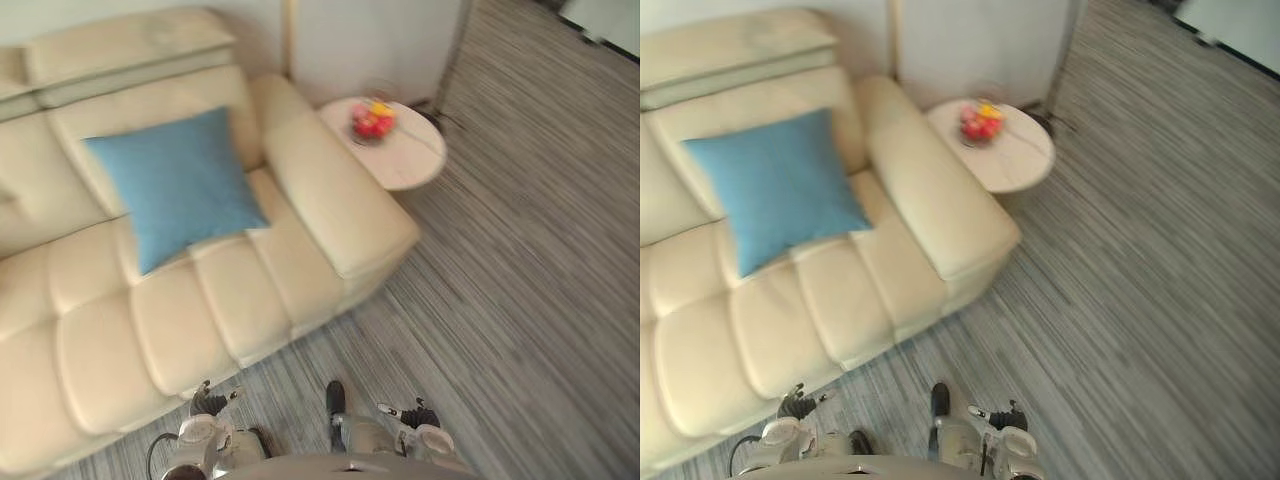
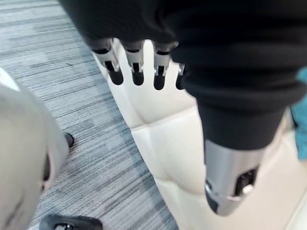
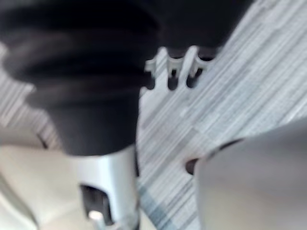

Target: Pick up cushions and gather them together orderly.

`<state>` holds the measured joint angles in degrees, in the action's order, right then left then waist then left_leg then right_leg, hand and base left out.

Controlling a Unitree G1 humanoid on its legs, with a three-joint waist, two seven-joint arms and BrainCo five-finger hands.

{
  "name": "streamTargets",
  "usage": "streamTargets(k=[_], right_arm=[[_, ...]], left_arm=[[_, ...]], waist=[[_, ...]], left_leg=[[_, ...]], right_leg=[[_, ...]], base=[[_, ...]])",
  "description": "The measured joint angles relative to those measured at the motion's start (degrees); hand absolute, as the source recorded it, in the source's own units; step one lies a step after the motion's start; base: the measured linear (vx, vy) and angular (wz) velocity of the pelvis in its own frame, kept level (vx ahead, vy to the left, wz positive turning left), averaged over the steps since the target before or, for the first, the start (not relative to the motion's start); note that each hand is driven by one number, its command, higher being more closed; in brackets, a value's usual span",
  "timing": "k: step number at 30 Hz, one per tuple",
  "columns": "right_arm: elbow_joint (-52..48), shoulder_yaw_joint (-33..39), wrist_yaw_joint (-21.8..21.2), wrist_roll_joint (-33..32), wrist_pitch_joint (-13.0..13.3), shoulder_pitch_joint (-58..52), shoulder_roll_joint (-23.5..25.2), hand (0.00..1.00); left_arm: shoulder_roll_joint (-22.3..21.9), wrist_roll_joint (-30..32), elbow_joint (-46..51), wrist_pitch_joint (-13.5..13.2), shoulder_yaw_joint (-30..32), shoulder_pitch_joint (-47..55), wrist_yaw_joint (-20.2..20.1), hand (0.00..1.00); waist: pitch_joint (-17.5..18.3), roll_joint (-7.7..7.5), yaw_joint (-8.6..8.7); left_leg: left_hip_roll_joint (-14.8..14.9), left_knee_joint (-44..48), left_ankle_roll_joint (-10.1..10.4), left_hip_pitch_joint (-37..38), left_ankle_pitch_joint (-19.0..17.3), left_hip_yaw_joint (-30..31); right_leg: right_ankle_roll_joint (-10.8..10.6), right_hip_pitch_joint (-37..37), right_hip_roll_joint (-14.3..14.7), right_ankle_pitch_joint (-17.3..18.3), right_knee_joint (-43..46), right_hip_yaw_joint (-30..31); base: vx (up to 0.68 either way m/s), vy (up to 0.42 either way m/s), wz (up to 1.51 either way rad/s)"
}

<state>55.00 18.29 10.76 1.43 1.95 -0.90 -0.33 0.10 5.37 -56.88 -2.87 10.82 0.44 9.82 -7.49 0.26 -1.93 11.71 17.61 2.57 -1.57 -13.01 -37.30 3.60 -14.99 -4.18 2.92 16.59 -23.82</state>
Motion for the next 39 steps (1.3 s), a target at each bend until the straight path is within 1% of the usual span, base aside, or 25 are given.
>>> streamTargets(k=[1,4,5,7,8,9,10,11,14,15,18,20,22,24,25,27,28,29,30,32,33,34,36,37,39], right_arm=[[0.09,-0.23,0.22,0.08,0.01,0.03,0.05,0.0],[1.57,-1.59,0.53,0.12,0.07,1.17,-0.62,0.0],[2.46,-1.74,0.64,0.15,0.09,1.57,-1.42,0.0],[3.1,-2.43,0.72,0.02,0.07,2.27,-2.69,0.0],[3.96,-2.42,0.77,0.01,0.11,2.64,-2.69,0.0],[4.37,-2.4,1.07,-0.02,0.13,2.61,-3.83,0.0],[4.42,-2.44,1.32,-0.27,0.21,2.04,-4.26,0.0],[4.59,-1.98,2.13,-2.2,0.16,2.23,-4.86,0.0],[4.87,-1.19,2.5,-3.22,0.22,2.08,-4.87,0.0],[5.93,-1.15,2.56,-3.79,0.16,1.92,-4.82,0.0],[5.5,-0.92,3.12,-3.91,0.08,1.95,-4.68,0.0],[4.42,-0.13,3.28,-3.88,0.05,1.55,-4.58,0.0],[4.24,-0.05,3.61,-3.85,0.04,1.54,-3.94,0.0],[3.16,0.01,3.66,-3.84,0.03,1.19,-3.44,0.0],[1.61,0.37,3.59,-3.82,0.16,0.13,-2.03,0.0],[1.16,0.65,3.55,-3.82,0.11,0.04,-0.73,0.0],[0.0,0.2,3.55,-3.81,0.11,0.31,-0.49,0.0],[0.09,-0.09,3.53,-3.81,0.11,1.13,-0.36,0.0],[0.18,-0.16,3.52,-3.81,0.09,1.56,-0.32,0.0],[1.17,-0.61,3.52,-3.83,0.12,3.34,-0.45,0.0],[2.01,-0.94,3.52,-3.85,0.2,3.94,-0.53,0.0],[3.34,-1.38,3.5,-3.95,0.15,4.62,-0.56,0.0],[4.63,-1.23,3.55,-4.57,0.31,4.25,-0.77,0.0],[4.42,-0.97,3.63,-5.96,0.44,3.74,-2.09,0.0],[4.51,-0.55,3.61,-7.95,0.63,3.44,-3.73,0.0]], left_arm=[[0.55,-0.03,0.01,-0.01,-0.42,0.59,0.07,0.0],[2.08,-0.05,-0.23,-0.01,-0.99,0.99,0.25,0.0],[2.3,-0.07,-0.66,0.0,-1.47,0.69,0.31,0.0],[2.3,-0.07,-0.74,0.0,-2.68,1.13,0.29,0.0],[2.46,-0.08,-0.79,-0.01,-2.8,1.49,0.29,0.0],[2.07,-0.09,-1.2,-0.17,-3.5,1.74,0.32,0.0],[1.95,-0.09,-1.02,-0.42,-3.69,1.79,0.38,0.0],[1.15,-0.76,-1.19,-0.22,-3.66,0.85,0.65,0.0],[1.0,-0.82,-0.23,-0.48,-4.44,0.0,0.95,0.0],[0.89,-0.89,0.84,-0.74,-5.33,0.0,1.03,0.0],[-0.4,-1.0,2.42,-0.73,-5.15,0.0,1.06,0.0],[-0.93,-1.13,2.39,-0.72,-4.76,0.06,1.03,0.0],[-1.01,-1.31,2.38,-0.71,-4.66,0.24,1.02,0.0],[-0.75,-1.33,2.51,-0.66,-4.63,0.51,0.97,0.0],[-0.42,-1.44,3.15,-0.67,-4.66,0.76,0.99,0.0],[0.21,-1.52,3.3,-0.53,-4.68,0.58,0.97,0.0],[1.01,-1.54,3.29,-0.21,-5.13,0.65,1.01,0.0],[1.53,-1.57,3.2,-0.06,-6.04,0.76,1.03,0.0],[2.06,-1.68,3.01,-0.04,-6.61,0.75,1.05,0.0],[3.39,-2.25,2.07,-0.03,-7.3,0.84,1.31,0.0],[3.72,-2.6,1.98,-0.01,-6.99,0.95,1.32,0.0],[4.49,-3.09,1.63,0.01,-6.32,1.0,1.5,0.0],[5.49,-3.07,0.79,0.02,-6.26,0.98,1.72,0.0],[5.17,-2.97,-0.08,0.08,-6.17,0.55,1.9,0.0],[4.22,-2.93,-0.04,0.01,-6.33,0.57,1.95,0.0]], waist=[[0.02,-0.04,0.16],[-0.47,-0.79,0.49],[-1.18,0.16,1.64],[-1.88,0.46,1.34],[-1.81,0.25,0.73],[-1.76,2.03,0.54],[-2.13,1.17,1.38],[-3.28,3.05,1.44],[-4.23,2.46,1.26],[-4.59,2.11,0.46],[-4.8,2.57,-1.09],[-4.63,3.48,-1.31],[-4.41,3.61,-1.31],[-3.58,3.77,-1.68],[-3.38,1.74,-2.0],[-3.27,0.6,-2.88],[-3.32,0.41,-2.76],[-3.36,0.26,-2.64],[-3.39,0.2,-2.6],[-3.59,0.56,-2.62],[-3.88,1.05,-2.66],[-3.7,0.59,-2.84],[-3.37,-0.99,-2.52],[-3.64,0.46,-2.27],[-4.04,1.85,-2.4]], left_leg=[[0.61,-0.33,0.42,1.94,0.24,-4.78],[0.74,0.4,0.96,4.28,0.35,-7.97],[0.86,0.31,1.22,4.93,0.19,-6.48],[1.02,0.41,0.77,5.41,-0.89,-3.2],[0.99,2.51,0.49,5.42,-0.74,-3.09],[4.08,10.39,0.55,2.99,-2.16,-1.18],[6.12,19.94,0.66,0.98,-4.5,-0.23],[9.82,28.68,-1.82,-1.52,-6.46,3.61],[4.7,29.0,-0.57,-7.46,-7.75,13.72],[0.2,23.38,-0.22,-9.52,-7.85,19.03],[-6.37,12.55,1.83,-13.98,-6.41,31.28],[-8.16,6.68,3.28,-14.94,-3.54,38.12],[-8.92,5.4,1.48,-14.91,0.64,41.85],[-8.9,5.92,0.3,-13.2,3.87,40.28],[-8.42,6.9,-1.08,-12.12,1.82,35.46],[-7.45,8.49,-2.08,-10.46,-0.81,30.78],[-6.15,9.23,-3.0,-8.78,-2.27,27.25],[-5.46,9.23,-3.61,-7.38,-2.72,24.53],[-5.05,9.13,-3.77,-6.46,-2.82,22.57],[-3.08,8.19,-3.77,-3.2,-2.82,16.98],[-2.85,7.81,-3.77,-2.48,-2.82,16.3],[-2.63,6.61,-3.74,-1.04,-2.83,15.71],[-3.4,6.7,-2.24,0.33,-3.72,15.04],[-1.97,8.15,-0.72,0.93,-4.76,15.4],[1.18,16.42,-0.54,-1.61,-4.06,15.68]], right_leg=[[0.75,2.02,-3.1,4.88,2.46,-10.6],[1.59,2.44,-6.37,9.12,6.25,-19.03],[1.04,2.56,-4.33,9.54,5.8,-16.46],[1.84,2.76,0.38,7.28,1.87,-9.75],[-0.03,3.44,2.79,6.56,-1.18,-6.15],[1.28,3.49,2.64,11.35,2.06,-8.22],[1.84,3.55,-0.03,13.15,6.17,-9.2],[2.04,4.18,2.65,13.97,7.68,-7.25],[2.53,6.56,5.22,12.59,4.66,-1.87],[2.19,8.11,6.49,11.62,2.22,2.85],[0.81,9.44,8.67,10.78,0.35,12.63],[0.64,10.15,9.98,10.71,0.04,17.68],[-0.52,10.98,11.11,11.54,0.3,23.62],[-1.86,10.74,11.37,13.41,2.33,28.11],[-4.19,9.22,9.75,15.83,6.06,29.23],[-6.89,7.48,8.09,15.49,10.44,27.46],[-10.95,4.74,6.92,14.9,15.57,23.98],[-11.91,2.72,4.55,15.07,19.55,18.74],[-11.04,1.8,2.02,15.36,21.32,13.66],[-6.67,1.39,-6.64,14.99,21.88,-5.62],[-5.98,1.45,-7.73,14.59,20.74,-9.4],[-4.0,1.82,-8.0,13.16,14.22,-15.85],[-0.34,2.16,-6.71,4.82,5.38,-15.61],[-0.2,2.96,-5.31,4.47,5.4,-14.55],[0.02,3.47,-2.2,5.55,3.3,-12.18]], base=[[0.0,-0.159,-1.81],[0.03,-0.197,-1.52],[0.04,-0.303,-1.38],[0.03,-0.249,-1.46],[0.1,-0.158,-1.47],[0.14,-0.123,-1.25],[0.19,-0.078,-0.97],[0.14,-0.031,-0.9],[0.11,-0.077,-1.08],[0.1,-0.031,-1.45],[0.12,0.053,-1.82],[0.14,0.089,-1.63],[0.3,0.193,-1.63],[0.36,0.246,-1.53],[0.34,0.248,-1.43],[0.31,0.239,-1.43],[0.22,0.183,-1.4],[0.2,0.166,-1.34],[0.16,0.133,-1.26],[0.14,0.089,-1.22],[0.19,0.014,-1.18],[0.23,-0.047,-1.08],[0.26,-0.075,-0.72],[0.16,-0.043,-0.3],[0.21,-0.073,-0.62]])
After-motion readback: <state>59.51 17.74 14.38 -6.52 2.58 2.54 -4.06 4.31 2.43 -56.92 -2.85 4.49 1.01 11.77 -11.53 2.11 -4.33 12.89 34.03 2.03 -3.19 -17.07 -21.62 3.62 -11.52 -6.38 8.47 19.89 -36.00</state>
